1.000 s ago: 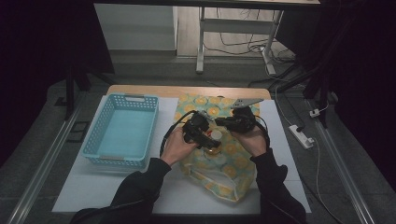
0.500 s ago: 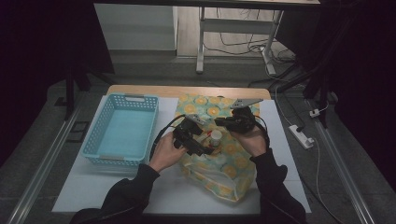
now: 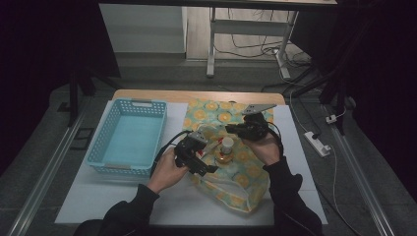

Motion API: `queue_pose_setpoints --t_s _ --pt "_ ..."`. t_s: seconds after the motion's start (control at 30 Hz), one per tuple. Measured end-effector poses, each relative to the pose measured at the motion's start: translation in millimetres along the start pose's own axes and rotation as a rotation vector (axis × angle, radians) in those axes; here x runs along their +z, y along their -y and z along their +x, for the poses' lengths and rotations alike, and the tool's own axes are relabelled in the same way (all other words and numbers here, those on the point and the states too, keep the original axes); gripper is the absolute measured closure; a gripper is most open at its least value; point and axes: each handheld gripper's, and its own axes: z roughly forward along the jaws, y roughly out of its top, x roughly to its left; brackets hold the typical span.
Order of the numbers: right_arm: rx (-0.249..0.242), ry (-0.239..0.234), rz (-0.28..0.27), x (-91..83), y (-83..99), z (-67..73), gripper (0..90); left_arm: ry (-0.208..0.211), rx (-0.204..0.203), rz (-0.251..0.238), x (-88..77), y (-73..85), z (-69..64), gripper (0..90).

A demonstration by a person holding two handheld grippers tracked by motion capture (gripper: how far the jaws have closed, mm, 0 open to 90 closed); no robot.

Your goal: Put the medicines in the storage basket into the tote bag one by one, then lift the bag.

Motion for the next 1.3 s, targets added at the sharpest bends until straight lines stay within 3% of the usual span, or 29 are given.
queue_pose_setpoints --t_s 0.1,0.17,0.63,0.9,1.3 --pt "-0.002 0.000 0.002 0.0 -0.1 0.3 90.0 0.013 0.001 0.013 2.9 4.8 -1.3 0.0" --pt "-0.002 -0.001 0.003 0.2 -0.2 0.6 90.0 0.007 0.024 0.030 5.7 7.9 -3.7 0.0" --pt "-0.003 -0.006 0.009 1.2 -0.1 1.8 90.0 -0.021 0.007 0.080 22.8 16.4 -9.9 0.0" --pt "-0.007 -0.009 0.016 3.6 -0.4 3.4 90.0 -0.014 -0.006 0.101 37.7 20.7 -4.6 0.1" --pt "-0.008 -0.010 0.021 4.8 0.2 3.5 90.0 -0.036 0.031 0.177 64.0 31.7 0.8 3.5"
